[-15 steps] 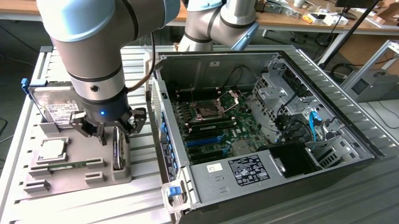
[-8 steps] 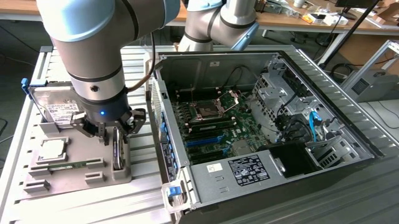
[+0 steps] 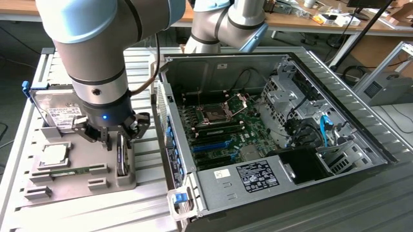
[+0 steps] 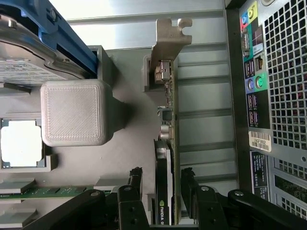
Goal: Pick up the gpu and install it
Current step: 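Pick up the gpu and move the gpu toward the slot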
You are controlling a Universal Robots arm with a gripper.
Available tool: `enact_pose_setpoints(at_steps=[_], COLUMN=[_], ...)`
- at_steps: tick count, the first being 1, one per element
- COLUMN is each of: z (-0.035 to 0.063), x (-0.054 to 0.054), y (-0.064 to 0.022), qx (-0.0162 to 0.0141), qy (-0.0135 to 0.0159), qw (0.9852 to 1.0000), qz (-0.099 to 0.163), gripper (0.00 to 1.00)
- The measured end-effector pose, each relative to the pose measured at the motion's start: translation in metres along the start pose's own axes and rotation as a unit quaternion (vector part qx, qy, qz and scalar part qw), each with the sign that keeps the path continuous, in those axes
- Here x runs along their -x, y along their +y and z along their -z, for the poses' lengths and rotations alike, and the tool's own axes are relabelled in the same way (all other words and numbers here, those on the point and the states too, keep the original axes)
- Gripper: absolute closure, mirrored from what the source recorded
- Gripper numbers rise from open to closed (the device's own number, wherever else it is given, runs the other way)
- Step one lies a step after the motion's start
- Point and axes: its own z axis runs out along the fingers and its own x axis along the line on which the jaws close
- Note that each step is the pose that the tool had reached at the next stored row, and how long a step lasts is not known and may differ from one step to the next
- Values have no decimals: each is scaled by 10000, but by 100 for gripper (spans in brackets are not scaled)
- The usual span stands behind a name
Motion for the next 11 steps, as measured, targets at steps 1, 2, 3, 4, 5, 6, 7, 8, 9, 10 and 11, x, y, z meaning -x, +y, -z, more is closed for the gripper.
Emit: enact_pose_setpoints(at_steps=[1,2,3,4,5,6,7,8,9,10,11], z=[0,0,0,0,0,-1,-1,-1,-1,-1,-2], x=[0,0,0,4,11,14,14,14,15,15,15], y=[0,0,0,1,1,2,2,1,1,1,1], qx=[0,0,0,-3,-6,-5,-6,-6,-6,-6,-6], qy=[0,0,0,0,1,0,0,0,0,0,0], qw=[10000,10000,10000,10000,10000,10000,10000,10000,10000,10000,10000], qz=[0,0,0,1,0,0,0,0,0,0,0], gripper=[55,55,55,55,55,55,55,55,55,55,55])
